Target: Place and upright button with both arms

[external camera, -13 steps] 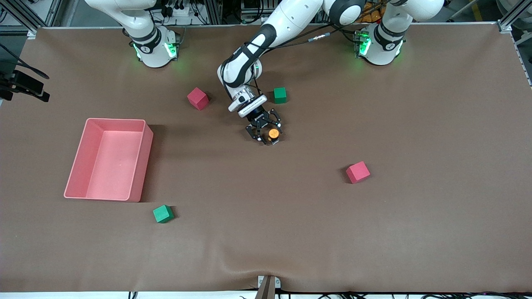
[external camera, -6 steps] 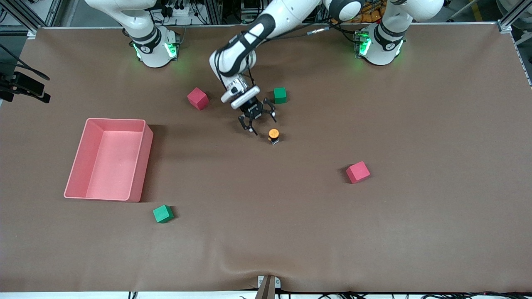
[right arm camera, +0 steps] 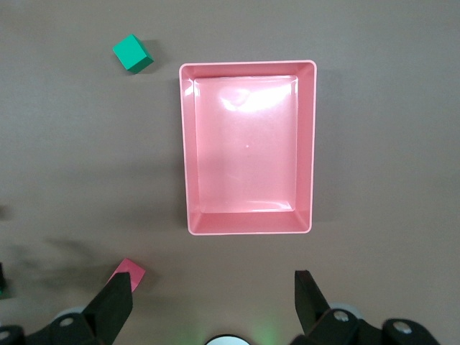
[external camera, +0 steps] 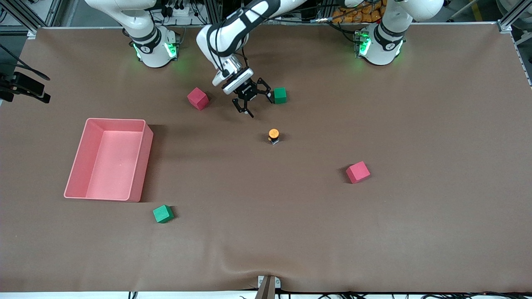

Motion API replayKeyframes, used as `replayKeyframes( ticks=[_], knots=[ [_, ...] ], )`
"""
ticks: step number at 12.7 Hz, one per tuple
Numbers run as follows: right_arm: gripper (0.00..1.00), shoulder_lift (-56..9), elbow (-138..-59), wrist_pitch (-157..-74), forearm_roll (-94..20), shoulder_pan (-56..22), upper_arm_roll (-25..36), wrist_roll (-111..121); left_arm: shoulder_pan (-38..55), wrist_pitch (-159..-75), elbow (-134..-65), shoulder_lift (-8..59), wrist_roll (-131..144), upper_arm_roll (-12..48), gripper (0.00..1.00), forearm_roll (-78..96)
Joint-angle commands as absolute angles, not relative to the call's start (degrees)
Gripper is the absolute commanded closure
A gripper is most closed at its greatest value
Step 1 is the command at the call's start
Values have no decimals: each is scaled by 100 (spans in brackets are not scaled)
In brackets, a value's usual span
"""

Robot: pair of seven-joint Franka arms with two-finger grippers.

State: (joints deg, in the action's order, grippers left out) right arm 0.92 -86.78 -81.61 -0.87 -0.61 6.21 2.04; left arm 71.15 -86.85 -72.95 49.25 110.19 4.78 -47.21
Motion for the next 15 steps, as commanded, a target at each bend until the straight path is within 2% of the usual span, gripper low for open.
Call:
replayKeyframes(
  ticks=[1,6,8,10,13,14,15],
  knots=[
    [0,26,-8543,-8130,-141,-44,624,229,6559,-8675,-7392,4326,10155,554,0,-4256],
    [0,18,-8543,-8130,-141,-53,624,229,5391,-8974,-7374,3518,8609,642,0,-3447],
    [0,18,-8543,-8130,-141,-44,624,229,4505,-9026,-7365,3174,7642,982,0,-3034],
    [0,18,-8543,-8130,-141,-53,624,229,3390,-9062,-7339,2998,6973,1710,0,-2944],
    [0,18,-8543,-8130,-141,-53,624,229,1202,-9237,-7348,3006,6338,3623,0,-2944],
    [0,18,-8543,-8130,-141,-53,624,237,665,-9272,-7348,3049,6241,4074,0,-2936],
    [0,18,-8543,-8130,-141,-53,624,229,450,-9299,-7356,3067,6092,4252,0,-2936]
  ],
)
